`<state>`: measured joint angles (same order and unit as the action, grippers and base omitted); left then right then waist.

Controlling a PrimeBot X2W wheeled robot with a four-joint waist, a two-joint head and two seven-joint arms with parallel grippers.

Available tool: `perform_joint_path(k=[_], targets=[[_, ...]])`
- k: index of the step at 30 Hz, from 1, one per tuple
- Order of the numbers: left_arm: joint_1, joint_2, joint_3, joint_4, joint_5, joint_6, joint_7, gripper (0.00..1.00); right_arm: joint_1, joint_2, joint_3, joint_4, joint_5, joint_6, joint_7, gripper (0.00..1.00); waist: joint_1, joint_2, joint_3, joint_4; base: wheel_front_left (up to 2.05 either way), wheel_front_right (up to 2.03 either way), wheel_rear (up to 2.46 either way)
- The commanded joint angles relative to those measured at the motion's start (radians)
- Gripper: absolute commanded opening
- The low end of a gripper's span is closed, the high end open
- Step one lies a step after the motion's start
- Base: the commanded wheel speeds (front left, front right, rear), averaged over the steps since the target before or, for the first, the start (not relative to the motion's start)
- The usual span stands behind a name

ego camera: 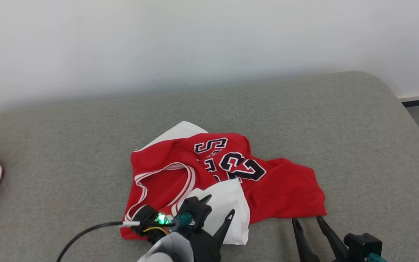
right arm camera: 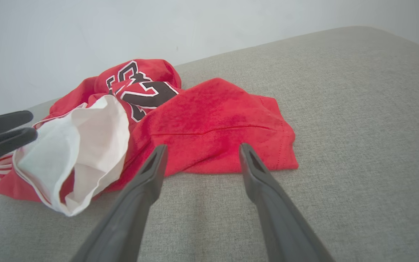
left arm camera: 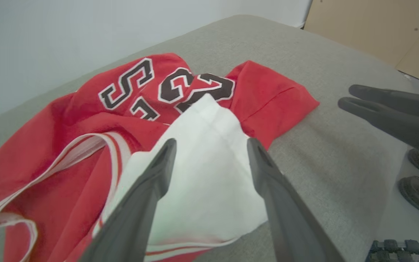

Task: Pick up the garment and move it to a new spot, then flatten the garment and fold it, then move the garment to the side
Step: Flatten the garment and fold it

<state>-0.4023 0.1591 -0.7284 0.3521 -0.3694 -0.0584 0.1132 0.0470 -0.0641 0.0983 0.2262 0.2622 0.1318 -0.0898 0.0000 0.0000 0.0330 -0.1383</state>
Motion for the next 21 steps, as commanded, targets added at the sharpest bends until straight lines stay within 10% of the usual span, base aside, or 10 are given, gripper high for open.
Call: perform_joint_path(k=[1,5,7,9,15,21], targets=[[-0.037,-0.014,-0.009,0.041,0.007,-0.008,0.015,1.0,-0.006,0.001,0.001,0.0,0.006,-0.002,-0.008,1.0,0.0,0.0,0.014,-0.028,0.0,0.0,0.0],[-0.071,-0.031,-0.01,0.1,0.004,-0.002,0.027,1.0,-0.013,0.003,0.002,0.004,0.007,-0.002,-0.012,1.0,0.0,0.0,0.026,-0.047,0.0,0.0,0.0],[-0.086,-0.042,-0.005,0.129,-0.003,0.007,0.036,0.38,-0.015,0.004,-0.002,0.006,0.009,-0.002,-0.017,1.0,0.0,0.0,0.034,-0.054,0.0,0.0,0.0],[-0.1,-0.048,-0.005,0.152,-0.008,0.008,0.038,0.0,-0.014,0.006,-0.004,0.01,0.011,-0.002,-0.018,1.0,0.0,0.0,0.038,-0.057,0.0,0.0,0.0],[-0.102,-0.057,0.013,0.171,-0.034,0.012,-0.014,0.0,-0.016,0.009,-0.019,0.019,0.012,-0.002,-0.031,1.0,0.0,0.0,0.045,-0.038,0.0,0.0,0.0],[0.021,-0.017,0.129,0.07,-0.094,0.11,-0.165,0.0,-0.017,0.009,-0.057,0.007,0.0,-0.002,-0.035,1.0,0.0,0.0,0.039,0.013,0.0,0.0,0.0]])
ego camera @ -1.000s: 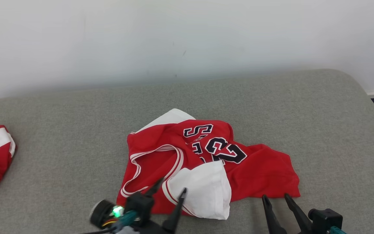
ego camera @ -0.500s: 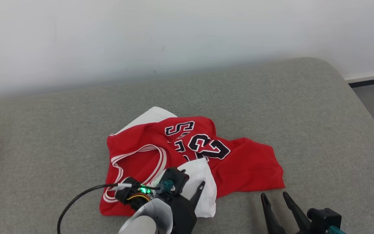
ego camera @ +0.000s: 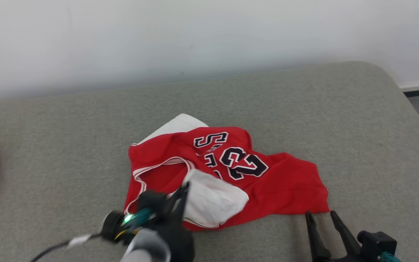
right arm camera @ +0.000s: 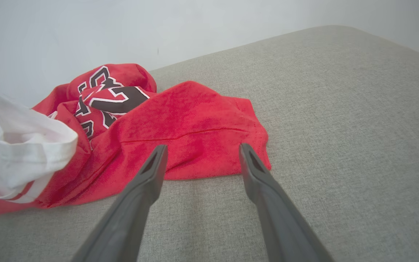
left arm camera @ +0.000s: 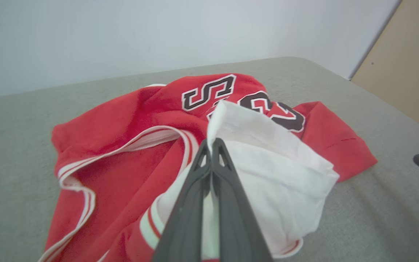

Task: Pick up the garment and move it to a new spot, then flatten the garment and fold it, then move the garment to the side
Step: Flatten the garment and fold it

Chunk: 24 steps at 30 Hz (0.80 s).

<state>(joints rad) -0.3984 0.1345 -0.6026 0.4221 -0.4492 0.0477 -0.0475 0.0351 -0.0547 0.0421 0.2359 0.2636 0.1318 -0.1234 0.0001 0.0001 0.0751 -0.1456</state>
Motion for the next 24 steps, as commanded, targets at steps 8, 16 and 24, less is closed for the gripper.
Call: perform_joint_path(k=[8,16,24], targets=[[0.311,0.076,0.077,-0.193,-0.088,0.094,-0.056,0.11,0.022,-0.01,-0.063,-0.047,-0.024,-0.002,0.019,1.0,-0.0001,-0.0001,-0.001,0.111,0.0,0.0,0.0],[0.436,0.124,-0.018,-0.239,-0.131,0.04,0.105,1.0,0.015,-0.018,-0.087,-0.077,-0.029,-0.002,0.046,1.0,-0.0001,-0.0001,-0.002,0.18,0.0,0.0,0.0],[0.432,0.195,0.069,-0.371,-0.143,0.124,0.145,1.0,0.028,-0.018,-0.096,-0.09,-0.028,-0.002,0.054,1.0,-0.0001,-0.0001,-0.008,0.195,0.0,0.0,0.0]])
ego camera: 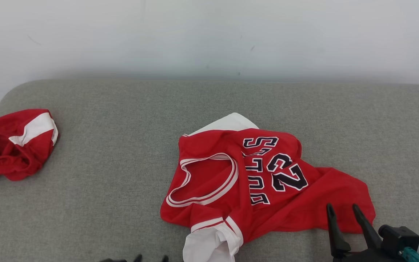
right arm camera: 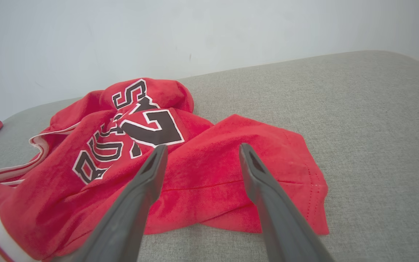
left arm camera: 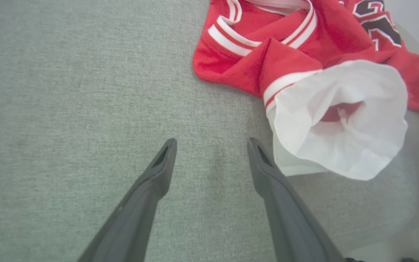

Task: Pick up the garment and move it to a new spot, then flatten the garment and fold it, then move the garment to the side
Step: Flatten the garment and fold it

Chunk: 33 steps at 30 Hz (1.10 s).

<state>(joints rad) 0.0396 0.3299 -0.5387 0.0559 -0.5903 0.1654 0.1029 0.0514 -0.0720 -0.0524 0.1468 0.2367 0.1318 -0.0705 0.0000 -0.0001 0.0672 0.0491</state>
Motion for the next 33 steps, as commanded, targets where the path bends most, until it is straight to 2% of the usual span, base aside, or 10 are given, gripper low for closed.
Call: perform_joint_path(k=[1,4,12,22,24,25,26,27,30,33], targets=[[-0.006,0.0,0.005,-0.005,-0.002,0.006,-0.006,1.0,0.011,-0.001,-0.001,-0.001,-0.001,-0.002,0.001,1.0,0.0,0.0001,0.0,0.001,0.0,0.0,0.0],[-0.04,0.006,0.011,-0.018,-0.001,0.006,0.014,1.0,0.011,0.003,0.007,0.001,0.002,-0.002,0.003,1.0,0.0,0.0001,0.0,-0.006,0.0,0.0,0.0],[-0.091,-0.035,-0.028,0.026,-0.067,-0.012,0.154,1.0,0.008,0.009,0.019,0.009,0.002,-0.002,-0.003,1.0,0.0,0.0001,-0.017,-0.057,0.0,0.0,0.0],[-0.062,-0.028,-0.046,-0.002,-0.087,0.008,0.219,1.0,0.043,0.016,0.012,-0.011,-0.009,-0.002,0.006,1.0,0.0,0.0001,-0.031,-0.078,0.0,0.0,0.0],[-0.06,-0.033,-0.059,0.003,-0.094,0.013,0.247,0.71,0.047,0.017,0.016,-0.014,-0.008,-0.002,0.01,1.0,0.0,0.0001,-0.035,-0.077,0.0,0.0,0.0],[-0.057,-0.036,-0.061,0.005,-0.096,0.022,0.258,0.5,0.048,0.017,0.018,-0.016,-0.007,-0.002,0.011,1.0,0.0,0.0001,-0.037,-0.076,0.0,0.0,0.0],[-0.057,-0.031,-0.069,0.007,-0.087,0.027,0.267,0.05,0.048,0.017,0.019,-0.018,-0.007,-0.002,0.012,1.0,0.0,0.0001,-0.038,-0.076,0.0,0.0,0.0],[-0.057,-0.03,-0.069,0.004,-0.08,0.031,0.268,0.0,0.049,0.017,0.019,-0.02,-0.007,-0.002,0.014,1.0,0.0,0.0001,-0.039,-0.075,0.0,0.0,0.0],[-0.056,-0.02,-0.069,-0.006,-0.058,0.041,0.243,0.0,0.053,0.019,0.017,-0.026,-0.009,-0.002,0.014,1.0,0.0,0.0001,-0.04,-0.069,0.0,0.0,0.0],[-0.067,-0.009,-0.048,-0.034,-0.017,0.05,0.16,0.0,0.055,0.019,0.016,-0.032,-0.01,-0.002,0.016,1.0,0.0,0.0001,-0.04,-0.063,0.0,0.0,0.0]])
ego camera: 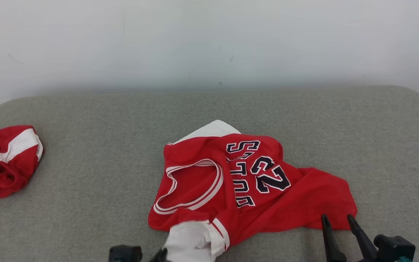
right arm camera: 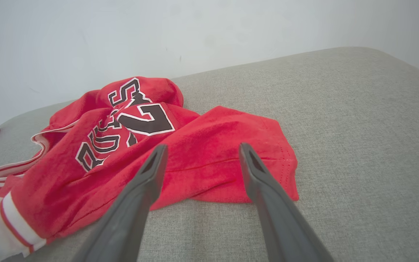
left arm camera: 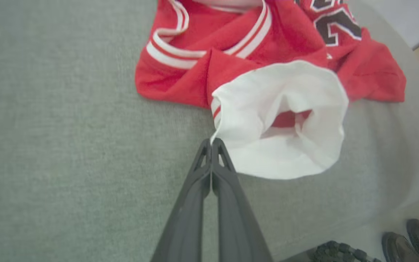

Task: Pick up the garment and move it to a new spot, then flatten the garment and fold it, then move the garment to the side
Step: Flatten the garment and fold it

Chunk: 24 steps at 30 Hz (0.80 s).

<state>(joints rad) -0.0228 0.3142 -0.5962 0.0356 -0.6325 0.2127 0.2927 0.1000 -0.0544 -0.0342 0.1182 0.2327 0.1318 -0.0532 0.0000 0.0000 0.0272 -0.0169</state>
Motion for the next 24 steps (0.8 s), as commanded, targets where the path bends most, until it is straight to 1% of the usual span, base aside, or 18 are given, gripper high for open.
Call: perform_joint_path(k=[1,5,7,8,10,12,14,15,16,17,18,19,21,24], targets=[[-0.011,0.009,0.022,-0.023,0.039,0.012,-0.069,0.0,0.007,0.002,-0.004,-0.007,-0.005,-0.002,-0.001,1.0,0.0,0.0,0.001,0.007,0.0,0.0,0.0],[-0.057,0.012,0.066,-0.078,0.129,0.028,-0.267,0.0,0.011,0.003,-0.006,-0.012,-0.006,-0.002,0.002,1.0,0.0,0.0,0.003,0.023,0.0,0.0,0.0],[-0.056,0.005,0.08,-0.095,0.15,0.035,-0.346,0.0,0.006,0.003,-0.001,-0.01,-0.003,-0.002,0.003,1.0,0.0,0.0,0.003,0.025,0.0,0.0,0.0],[-0.047,0.01,0.083,-0.101,0.158,0.035,-0.367,0.0,0.002,0.003,0.002,-0.009,-0.001,-0.002,0.002,1.0,0.0,0.0,0.003,0.024,0.0,0.0,0.0],[-0.013,0.03,0.068,-0.107,0.168,0.023,-0.381,0.0,-0.001,0.003,0.004,-0.006,0.003,-0.002,0.001,1.0,0.0,0.0,0.003,0.024,0.0,0.0,0.0],[0.048,0.041,0.047,-0.094,0.143,0.013,-0.356,0.0,0.004,0.004,0.001,-0.003,0.006,-0.002,-0.003,1.0,0.0,0.0,0.006,0.026,0.0,0.0,0.0],[0.106,0.053,0.011,-0.077,0.109,-0.017,-0.316,0.0,0.008,0.004,-0.004,-0.001,0.008,-0.002,-0.006,1.0,0.0,0.0,0.012,0.028,0.0,0.0,0.0],[0.13,0.065,-0.019,-0.068,0.095,-0.048,-0.286,0.16,0.006,0.004,-0.005,-0.001,0.009,-0.002,-0.007,1.0,0.0,0.0,0.016,0.029,0.0,0.0,0.0],[0.15,0.071,-0.035,-0.06,0.075,-0.067,-0.254,0.74,0.004,0.004,-0.008,0.0,0.009,-0.002,-0.008,1.0,0.0,0.0,0.019,0.032,0.0,0.0,0.0],[0.167,0.077,-0.047,-0.051,0.043,-0.084,-0.218,1.0,0.002,0.004,-0.012,0.0,0.009,-0.002,-0.009,1.0,0.0,0.0,0.022,0.035,0.0,0.0,0.0],[0.177,0.086,-0.052,-0.048,0.029,-0.094,-0.189,1.0,-0.001,0.004,-0.015,0.0,0.008,-0.002,-0.009,1.0,0.0,0.0,0.024,0.039,0.0,0.0,0.0],[0.178,0.11,-0.046,-0.05,0.009,-0.084,-0.135,1.0,-0.005,0.005,-0.022,-0.002,0.003,-0.002,-0.008,1.0,0.0,0.0,0.026,0.05,0.0,0.0,0.0],[0.153,0.133,-0.03,-0.062,0.013,-0.066,-0.101,1.0,-0.01,0.005,-0.018,-0.002,0.0,-0.002,-0.006,1.0,0.0,0.0,0.028,0.062,0.0,0.0,0.0],[0.1,0.138,0.021,-0.089,0.038,-0.03,-0.139,1.0,-0.014,0.004,-0.011,0.001,0.006,-0.002,-0.006,1.0,0.0,0.0,0.028,0.077,0.0,0.0,0.0]])
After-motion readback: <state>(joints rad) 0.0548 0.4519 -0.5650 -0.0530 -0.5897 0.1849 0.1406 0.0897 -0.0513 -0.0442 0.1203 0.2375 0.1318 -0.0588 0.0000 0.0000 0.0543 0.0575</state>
